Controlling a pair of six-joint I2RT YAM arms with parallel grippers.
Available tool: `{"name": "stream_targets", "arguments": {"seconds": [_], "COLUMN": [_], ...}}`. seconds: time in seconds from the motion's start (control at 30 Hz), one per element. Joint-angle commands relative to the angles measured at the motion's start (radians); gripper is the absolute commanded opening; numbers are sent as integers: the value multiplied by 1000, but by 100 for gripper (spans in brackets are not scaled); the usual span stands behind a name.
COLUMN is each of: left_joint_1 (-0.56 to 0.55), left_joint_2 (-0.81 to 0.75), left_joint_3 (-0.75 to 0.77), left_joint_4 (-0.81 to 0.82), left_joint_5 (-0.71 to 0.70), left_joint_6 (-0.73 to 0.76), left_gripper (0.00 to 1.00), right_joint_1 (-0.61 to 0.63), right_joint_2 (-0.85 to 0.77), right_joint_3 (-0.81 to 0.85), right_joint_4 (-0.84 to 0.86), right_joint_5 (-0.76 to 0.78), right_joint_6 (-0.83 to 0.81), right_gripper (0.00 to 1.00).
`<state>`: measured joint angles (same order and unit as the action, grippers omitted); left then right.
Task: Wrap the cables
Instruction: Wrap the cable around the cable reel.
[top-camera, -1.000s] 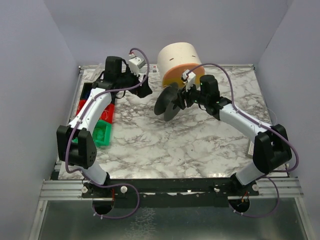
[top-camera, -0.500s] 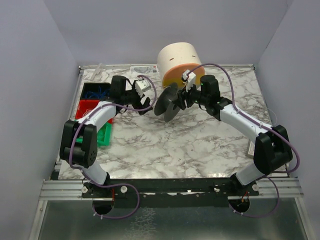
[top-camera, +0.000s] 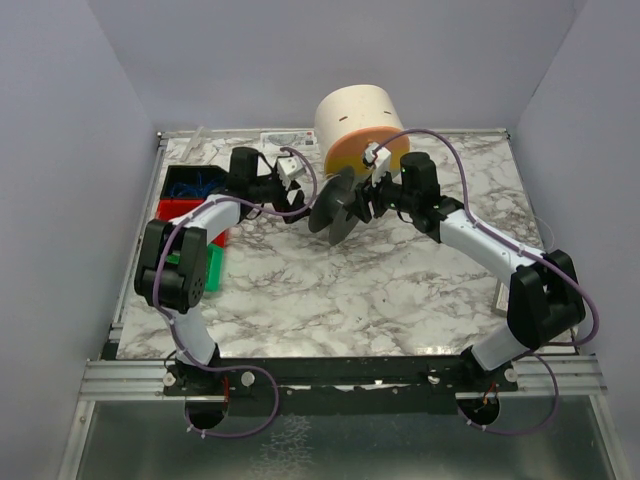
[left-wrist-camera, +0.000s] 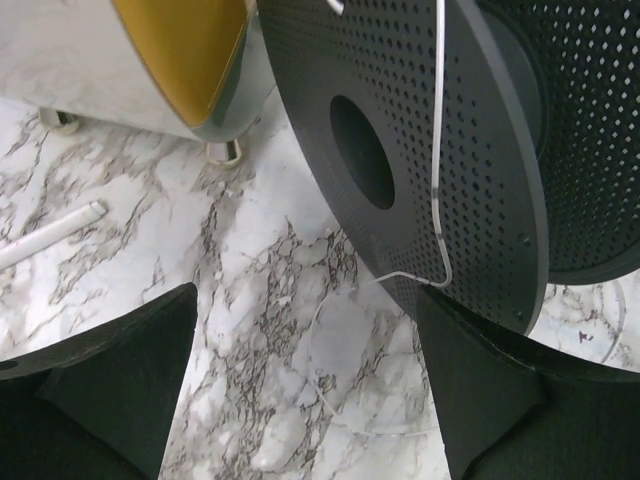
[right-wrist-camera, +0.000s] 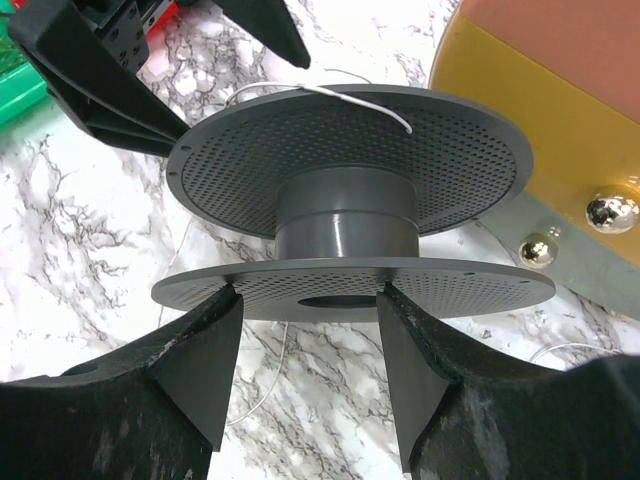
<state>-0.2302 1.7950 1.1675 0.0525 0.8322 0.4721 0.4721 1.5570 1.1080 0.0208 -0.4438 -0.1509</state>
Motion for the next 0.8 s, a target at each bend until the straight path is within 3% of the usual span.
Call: {"name": "stream_targets", "arguments": {"seconds": [0.0,0.37,0.6,0.73,0.77], "left_joint_1": [-7,-43,-49,-47,-47], "left_joint_2": [30,99,100,96,94], "left_joint_3": [59,158,177,181,182], "left_joint_4": [22,-61,-151,-157,-161], "left_joint_5": [142,194,126,123,134], "left_joint_6": [-20,-12,56,16,9], "left_gripper": [90,81,54,38,29], "right_joint_1": [8,7,6,5,5], "right_joint_2": [-11,16,14,9,11], "right_joint_3": [-18,-8,-8,-13,-13], "right_joint_4": [13,11,11,18,16], "right_joint_5": [-30,-36,-23,-23,-23], "right_joint_6": [-1,4,2,2,2], "right_gripper": [61,61,61,61,61]}}
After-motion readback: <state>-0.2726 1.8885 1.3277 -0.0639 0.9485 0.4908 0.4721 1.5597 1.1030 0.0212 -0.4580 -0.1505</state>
